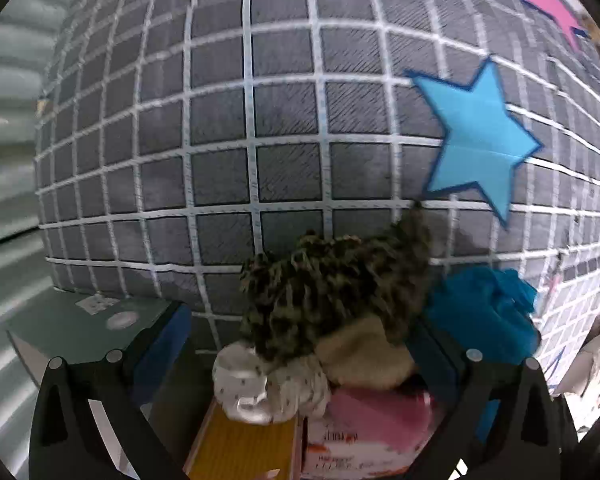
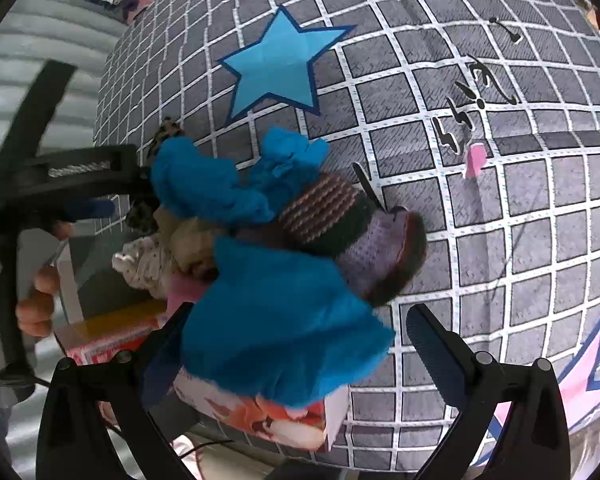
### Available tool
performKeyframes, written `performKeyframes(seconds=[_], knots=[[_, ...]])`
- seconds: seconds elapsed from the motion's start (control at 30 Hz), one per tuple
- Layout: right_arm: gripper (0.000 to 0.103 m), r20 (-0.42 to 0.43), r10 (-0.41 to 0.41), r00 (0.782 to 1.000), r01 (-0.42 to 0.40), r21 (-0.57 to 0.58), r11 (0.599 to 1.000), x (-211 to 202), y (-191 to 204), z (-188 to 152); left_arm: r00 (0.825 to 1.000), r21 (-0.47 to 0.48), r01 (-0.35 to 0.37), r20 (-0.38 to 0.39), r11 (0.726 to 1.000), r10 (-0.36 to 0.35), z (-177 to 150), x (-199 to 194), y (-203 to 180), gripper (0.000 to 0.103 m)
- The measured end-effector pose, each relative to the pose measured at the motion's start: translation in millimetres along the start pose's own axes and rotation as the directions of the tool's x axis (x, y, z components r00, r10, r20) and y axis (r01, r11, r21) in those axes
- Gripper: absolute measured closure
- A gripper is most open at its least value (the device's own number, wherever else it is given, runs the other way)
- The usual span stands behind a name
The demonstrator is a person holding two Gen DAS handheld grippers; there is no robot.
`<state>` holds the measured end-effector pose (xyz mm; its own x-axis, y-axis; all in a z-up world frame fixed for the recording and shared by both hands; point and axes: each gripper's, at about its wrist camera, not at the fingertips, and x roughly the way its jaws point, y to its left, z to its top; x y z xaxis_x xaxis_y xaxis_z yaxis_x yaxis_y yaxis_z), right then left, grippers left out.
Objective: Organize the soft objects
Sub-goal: 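Grasp the leopard-print cloth with the left tool while the right grasps the blue cloth, then lift the leopard cloth and blue cloth and carry both over the white box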
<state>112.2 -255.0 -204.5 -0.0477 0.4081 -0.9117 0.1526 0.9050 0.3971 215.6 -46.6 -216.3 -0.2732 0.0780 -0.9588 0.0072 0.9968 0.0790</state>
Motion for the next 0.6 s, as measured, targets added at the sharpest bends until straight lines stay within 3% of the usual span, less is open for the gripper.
performKeyframes(seconds=[0.1,0.13,0.2,0.27,0.3,0.43,0.53,0.57,0.6], knots=[[0.002,-0.012,0.005,1.0,-0.005,0.009,1.0,5.3,-0.4,5.8,0.999,-0.01,-0.02,-0.03,1.0,0.02,5.3,14.1,0.3,0.003],[0.007,-0.018,0.006,1.0,-0.006,0.006,1.0,6.8,0.0,7.3,0.999,-0.001,-0.038,-0.028,0.999,0.038,6.3,15.9,-1.1,0.006],[0.036,-0.028,-0.017,0.999,0.017,-0.005,1.0,8.6,1.5,9.2,0.999,0.022,-0.036,-0.031,0.999,0.036,8.2,18.6,-4.9,0.017],[0.043,-0.034,-0.019,0.999,0.019,-0.003,1.0,8.8,1.3,10.4,0.999,0.03,-0.005,-0.044,1.0,0.007,10.6,18.6,-11.9,0.033],[0.051,-0.037,-0.015,0.999,0.015,0.0,1.0,7.9,0.0,10.8,0.999,0.041,0.005,-0.043,0.999,-0.003,10.8,17.5,-15.0,0.037],[0.055,-0.012,0.008,1.0,-0.007,0.011,1.0,-8.7,-11.3,8.9,1.0,0.053,0.024,0.015,0.998,-0.025,13.3,5.5,-27.7,0.062],[0.055,0.02,0.019,1.0,-0.019,0.02,1.0,-24.7,-19.4,7.0,0.996,0.043,0.032,0.086,0.999,-0.035,12.3,-13.6,-23.1,0.071],[0.055,0.03,0.022,0.999,-0.022,0.022,1.0,-29.2,-20.9,6.7,0.994,0.042,0.025,0.105,0.999,-0.03,10.0,-19.0,-21.2,0.08],[0.055,0.044,0.021,0.999,-0.022,0.024,0.999,-34.8,-22.6,6.6,0.992,0.042,0.017,0.125,0.999,-0.023,8.7,-24.1,-20.1,0.083]])
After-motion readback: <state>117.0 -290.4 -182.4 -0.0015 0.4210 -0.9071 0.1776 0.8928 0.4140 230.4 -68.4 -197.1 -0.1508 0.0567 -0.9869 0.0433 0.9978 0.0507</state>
